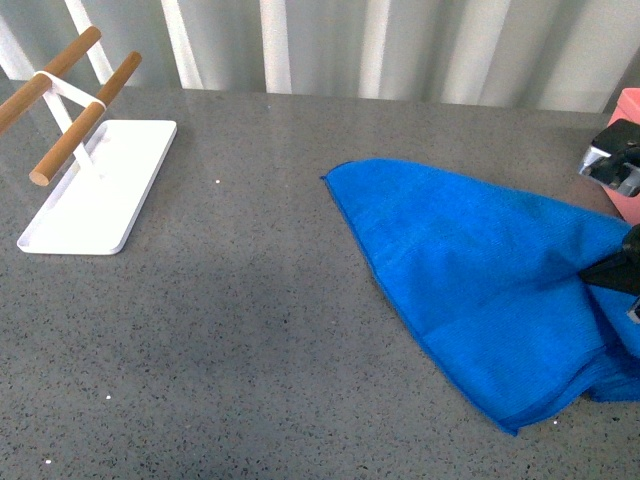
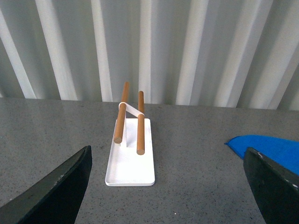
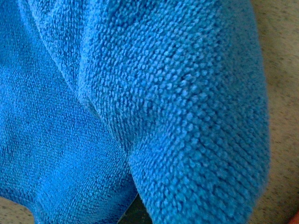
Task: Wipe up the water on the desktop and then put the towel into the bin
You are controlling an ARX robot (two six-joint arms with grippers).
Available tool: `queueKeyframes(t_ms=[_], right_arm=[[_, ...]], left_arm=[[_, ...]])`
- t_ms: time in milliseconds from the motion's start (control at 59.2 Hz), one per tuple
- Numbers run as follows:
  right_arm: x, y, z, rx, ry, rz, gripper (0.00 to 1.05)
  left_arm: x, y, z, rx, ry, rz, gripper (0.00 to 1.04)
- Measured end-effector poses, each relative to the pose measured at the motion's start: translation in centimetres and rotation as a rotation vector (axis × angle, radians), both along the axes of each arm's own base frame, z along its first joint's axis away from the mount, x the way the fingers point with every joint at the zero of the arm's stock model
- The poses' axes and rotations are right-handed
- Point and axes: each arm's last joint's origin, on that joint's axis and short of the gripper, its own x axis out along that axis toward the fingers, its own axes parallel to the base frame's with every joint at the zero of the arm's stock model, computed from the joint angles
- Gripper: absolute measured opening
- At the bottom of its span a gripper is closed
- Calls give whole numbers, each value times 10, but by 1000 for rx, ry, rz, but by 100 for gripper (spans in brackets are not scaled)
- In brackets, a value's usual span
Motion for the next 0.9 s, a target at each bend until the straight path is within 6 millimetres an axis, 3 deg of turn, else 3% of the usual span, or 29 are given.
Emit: queueKeyframes(t_ms=[237, 541, 743, 895], right_arm=[[25, -11, 22, -50, -122, -29, 3], [64, -1, 64, -83, -281, -28, 3], [77, -15, 123, -69, -403, -76, 3], [69, -60, 184, -69, -532, -183, 3]], left_arm=[[0, 0, 0, 0, 0, 0, 98], [0, 0, 0, 0, 0, 0, 98], [0, 0, 0, 0, 0, 0, 98], [0, 0, 0, 0, 0, 0, 98]])
